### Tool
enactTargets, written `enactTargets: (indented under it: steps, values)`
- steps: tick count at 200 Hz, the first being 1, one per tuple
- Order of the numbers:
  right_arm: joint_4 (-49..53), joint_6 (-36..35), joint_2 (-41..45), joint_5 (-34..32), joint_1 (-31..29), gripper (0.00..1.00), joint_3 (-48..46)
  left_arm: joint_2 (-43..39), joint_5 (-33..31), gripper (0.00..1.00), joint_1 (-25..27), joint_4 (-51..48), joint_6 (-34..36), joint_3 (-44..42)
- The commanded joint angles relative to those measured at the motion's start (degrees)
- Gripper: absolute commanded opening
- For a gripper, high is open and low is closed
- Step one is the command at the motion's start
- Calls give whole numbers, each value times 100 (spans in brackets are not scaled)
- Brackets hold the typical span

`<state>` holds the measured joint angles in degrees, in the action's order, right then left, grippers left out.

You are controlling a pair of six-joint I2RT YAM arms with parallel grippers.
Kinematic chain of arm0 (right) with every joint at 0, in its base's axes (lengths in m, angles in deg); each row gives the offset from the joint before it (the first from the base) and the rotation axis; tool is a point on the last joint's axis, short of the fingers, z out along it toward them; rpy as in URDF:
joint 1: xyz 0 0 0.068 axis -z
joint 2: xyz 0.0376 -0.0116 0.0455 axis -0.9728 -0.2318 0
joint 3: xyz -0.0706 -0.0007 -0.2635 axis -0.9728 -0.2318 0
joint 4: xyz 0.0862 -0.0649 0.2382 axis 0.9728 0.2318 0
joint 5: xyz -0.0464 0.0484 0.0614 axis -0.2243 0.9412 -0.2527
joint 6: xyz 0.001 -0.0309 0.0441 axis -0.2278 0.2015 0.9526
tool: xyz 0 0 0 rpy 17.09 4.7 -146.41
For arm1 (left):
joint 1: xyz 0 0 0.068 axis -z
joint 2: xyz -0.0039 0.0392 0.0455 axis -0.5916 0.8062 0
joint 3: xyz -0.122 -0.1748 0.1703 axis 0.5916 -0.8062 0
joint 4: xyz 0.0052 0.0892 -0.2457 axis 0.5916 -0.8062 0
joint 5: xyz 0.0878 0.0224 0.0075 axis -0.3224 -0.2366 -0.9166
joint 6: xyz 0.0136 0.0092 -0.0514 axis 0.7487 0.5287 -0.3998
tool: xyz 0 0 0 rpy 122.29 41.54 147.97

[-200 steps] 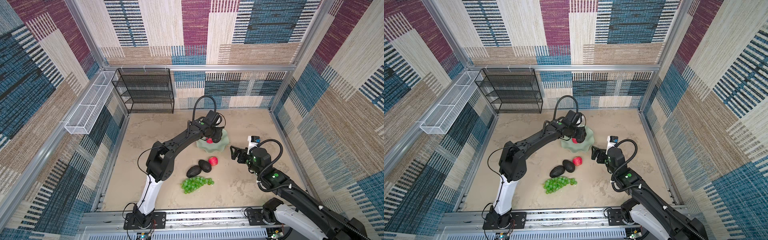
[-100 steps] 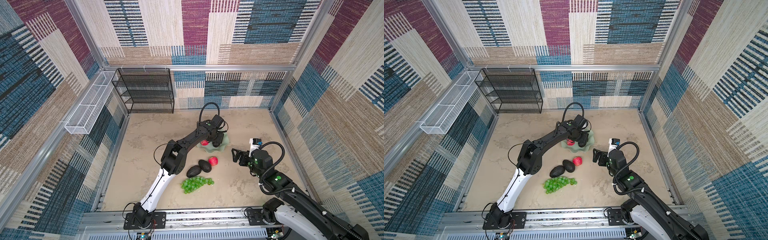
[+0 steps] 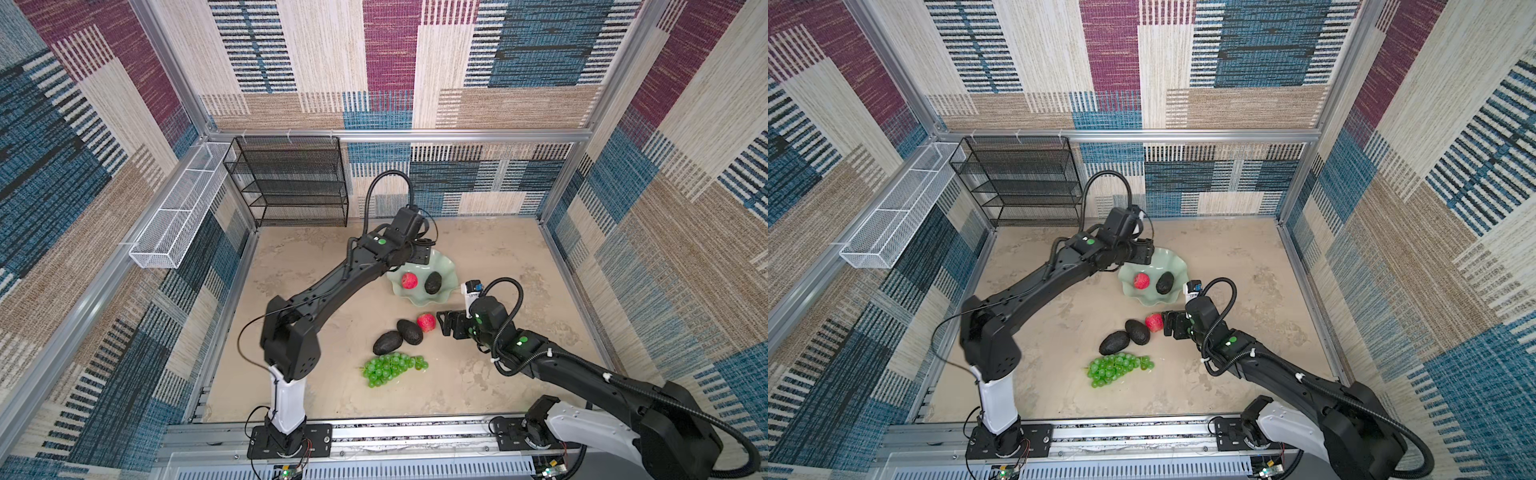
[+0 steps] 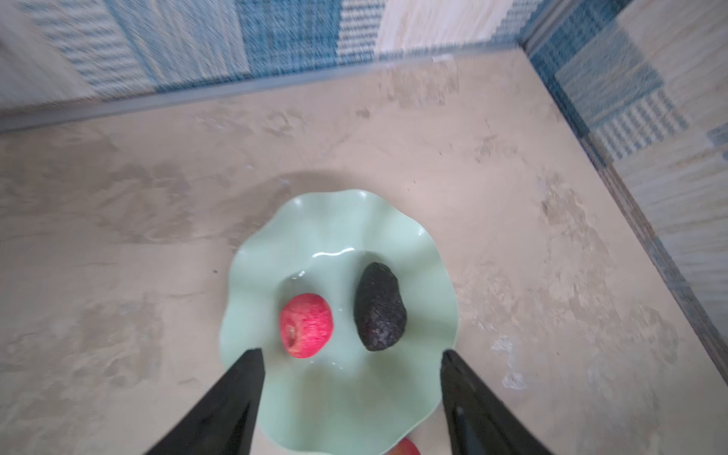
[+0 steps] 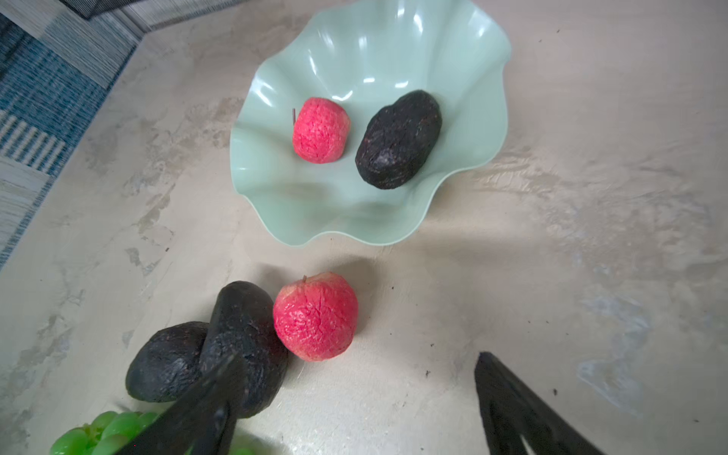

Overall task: Place and organize the fake fruits in the fruit bowl
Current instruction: 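Lift the avocado with the left gripper and place it in the bowl, then place the large red apple in the bowl with right gripper while left reaches avocados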

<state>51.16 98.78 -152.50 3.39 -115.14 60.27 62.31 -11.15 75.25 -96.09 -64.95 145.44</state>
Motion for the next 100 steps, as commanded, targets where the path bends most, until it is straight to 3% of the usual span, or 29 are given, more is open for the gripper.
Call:
enactTargets:
  steps: [1,27,52,100]
  values:
    - [-537,93,-521,-156,-197,91,201,-1161,-590,78,-268,1275,-355,-1570]
    - [-852,108,-1088,-137,-296,90,372,-2565,-564,79,-764,1578,-974,-3424]
    - [-947,140,-1640,-147,-389,87,594,-3632,-482,80,-1125,1417,-1376,-4699]
    - [-1129,317,-2262,-182,-430,70,675,-4841,-512,81,-1344,997,-1695,-5823]
